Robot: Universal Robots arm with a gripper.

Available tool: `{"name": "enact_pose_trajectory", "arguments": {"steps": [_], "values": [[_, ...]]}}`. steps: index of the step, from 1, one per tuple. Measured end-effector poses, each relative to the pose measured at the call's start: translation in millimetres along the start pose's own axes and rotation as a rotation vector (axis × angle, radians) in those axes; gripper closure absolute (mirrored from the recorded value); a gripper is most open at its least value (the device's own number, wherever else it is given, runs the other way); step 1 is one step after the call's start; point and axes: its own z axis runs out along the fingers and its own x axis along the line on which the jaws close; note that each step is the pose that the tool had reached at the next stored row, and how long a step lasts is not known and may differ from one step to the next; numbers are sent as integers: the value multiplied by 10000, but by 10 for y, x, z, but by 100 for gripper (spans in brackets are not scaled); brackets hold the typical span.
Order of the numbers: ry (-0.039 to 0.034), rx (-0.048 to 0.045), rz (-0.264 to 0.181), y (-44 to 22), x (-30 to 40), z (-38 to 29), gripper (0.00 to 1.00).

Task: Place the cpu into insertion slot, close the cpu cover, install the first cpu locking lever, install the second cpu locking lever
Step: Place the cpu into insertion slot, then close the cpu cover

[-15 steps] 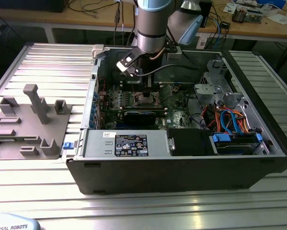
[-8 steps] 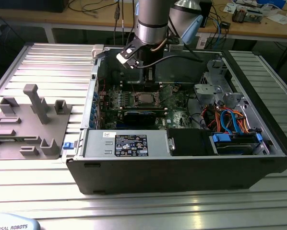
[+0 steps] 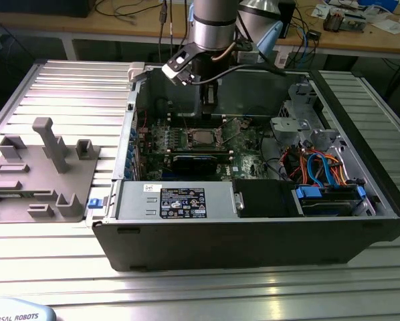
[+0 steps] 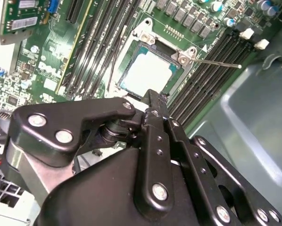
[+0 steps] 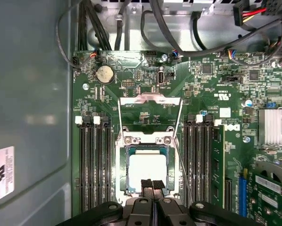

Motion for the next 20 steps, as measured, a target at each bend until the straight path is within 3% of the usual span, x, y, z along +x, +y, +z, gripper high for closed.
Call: {"name": "enact_pose_trajectory", "arguments": {"steps": [11, 20], "values": [[1, 1, -2, 10, -1, -16, 89], [-14, 0, -1, 98, 0, -14, 89]]}}
